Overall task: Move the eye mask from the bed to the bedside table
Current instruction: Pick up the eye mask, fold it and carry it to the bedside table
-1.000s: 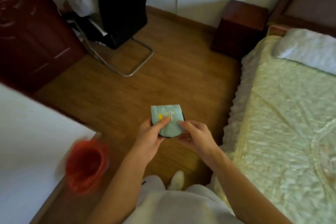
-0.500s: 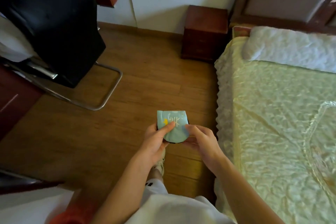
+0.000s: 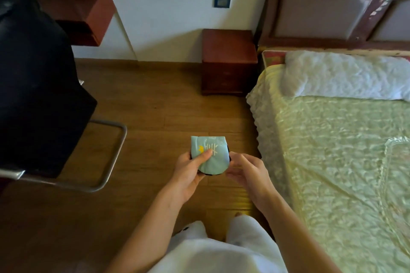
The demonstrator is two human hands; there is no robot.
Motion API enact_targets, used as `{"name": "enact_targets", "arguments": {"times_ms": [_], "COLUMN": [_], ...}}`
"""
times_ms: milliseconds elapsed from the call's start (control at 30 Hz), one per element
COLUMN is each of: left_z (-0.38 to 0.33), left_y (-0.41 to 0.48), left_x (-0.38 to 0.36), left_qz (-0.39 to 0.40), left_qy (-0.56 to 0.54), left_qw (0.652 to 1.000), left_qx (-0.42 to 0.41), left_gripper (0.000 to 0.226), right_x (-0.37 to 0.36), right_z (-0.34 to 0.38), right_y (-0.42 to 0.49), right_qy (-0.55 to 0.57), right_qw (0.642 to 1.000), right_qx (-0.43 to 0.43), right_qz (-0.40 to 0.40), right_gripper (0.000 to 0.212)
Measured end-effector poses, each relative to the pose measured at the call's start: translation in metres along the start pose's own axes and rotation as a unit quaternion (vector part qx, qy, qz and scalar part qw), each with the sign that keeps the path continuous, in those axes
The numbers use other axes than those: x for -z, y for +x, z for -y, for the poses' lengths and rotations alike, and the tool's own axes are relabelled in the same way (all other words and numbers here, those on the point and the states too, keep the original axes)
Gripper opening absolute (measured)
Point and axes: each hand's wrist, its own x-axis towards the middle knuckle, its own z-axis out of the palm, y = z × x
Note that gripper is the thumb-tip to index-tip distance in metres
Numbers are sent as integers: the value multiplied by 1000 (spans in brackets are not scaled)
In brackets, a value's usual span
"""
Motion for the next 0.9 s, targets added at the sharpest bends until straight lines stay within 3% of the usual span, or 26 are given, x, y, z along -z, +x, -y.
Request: {"name": "enact_targets", "arguments": {"times_ms": [100, 367, 733, 900], "left_z": [-25, -94, -224, -269], "left_y": [35, 134, 308, 364], "left_x": [-14, -64, -183, -219], "left_qz": [15, 27, -9, -14], "left_qy": [10, 42, 13, 17], "left_qw": [1000, 999, 1000, 1000], "left_qx": [8, -2, -12, -18], "left_gripper": [33, 31, 21, 25], "right_x": [-1, 16, 77, 91], "right_z": [16, 81, 229, 272], "right_y": [36, 146, 357, 421], "right_qy": [10, 33, 9, -9], "right_qw": [1000, 999, 999, 1000], "right_qx": [-9, -13, 33, 10], "right_qz": [-11, -10, -12, -3], "right_gripper": [36, 33, 32, 32]}}
